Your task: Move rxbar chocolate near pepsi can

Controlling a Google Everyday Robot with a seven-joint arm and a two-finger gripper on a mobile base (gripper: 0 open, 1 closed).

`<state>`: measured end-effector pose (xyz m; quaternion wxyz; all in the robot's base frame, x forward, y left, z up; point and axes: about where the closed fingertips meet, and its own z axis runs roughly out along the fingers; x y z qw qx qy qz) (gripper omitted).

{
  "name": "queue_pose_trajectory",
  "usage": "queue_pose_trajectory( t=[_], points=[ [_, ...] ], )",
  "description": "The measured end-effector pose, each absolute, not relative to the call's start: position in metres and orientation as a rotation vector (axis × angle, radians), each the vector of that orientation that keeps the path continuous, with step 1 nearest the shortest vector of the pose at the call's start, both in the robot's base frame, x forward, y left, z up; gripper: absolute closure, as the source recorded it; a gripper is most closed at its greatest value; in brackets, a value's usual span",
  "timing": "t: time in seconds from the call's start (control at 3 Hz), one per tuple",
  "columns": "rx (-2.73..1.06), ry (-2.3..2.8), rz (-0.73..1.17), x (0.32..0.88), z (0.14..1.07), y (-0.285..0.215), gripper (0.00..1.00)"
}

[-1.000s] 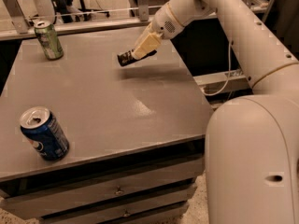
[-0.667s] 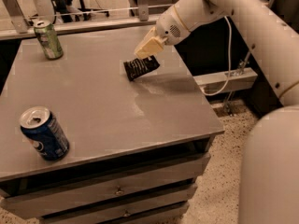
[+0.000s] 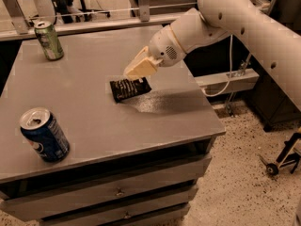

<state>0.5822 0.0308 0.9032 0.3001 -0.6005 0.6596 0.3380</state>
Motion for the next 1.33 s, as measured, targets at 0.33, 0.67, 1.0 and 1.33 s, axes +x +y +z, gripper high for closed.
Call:
queue_pose_trajectory(
  t=[0.33,0.67,1.0,1.33],
  points=[
    [-1.57,1.73,0.93,0.561,0.916,0.036,1.0],
    [-1.548,1.705,0.991,0.542,0.925,0.044,1.0],
    [-1.548,1.705,0.991,0.542,0.925,0.044,1.0],
    [-1.552,1.703,0.993,0.541,0.925,0.046,0.88]
  ],
)
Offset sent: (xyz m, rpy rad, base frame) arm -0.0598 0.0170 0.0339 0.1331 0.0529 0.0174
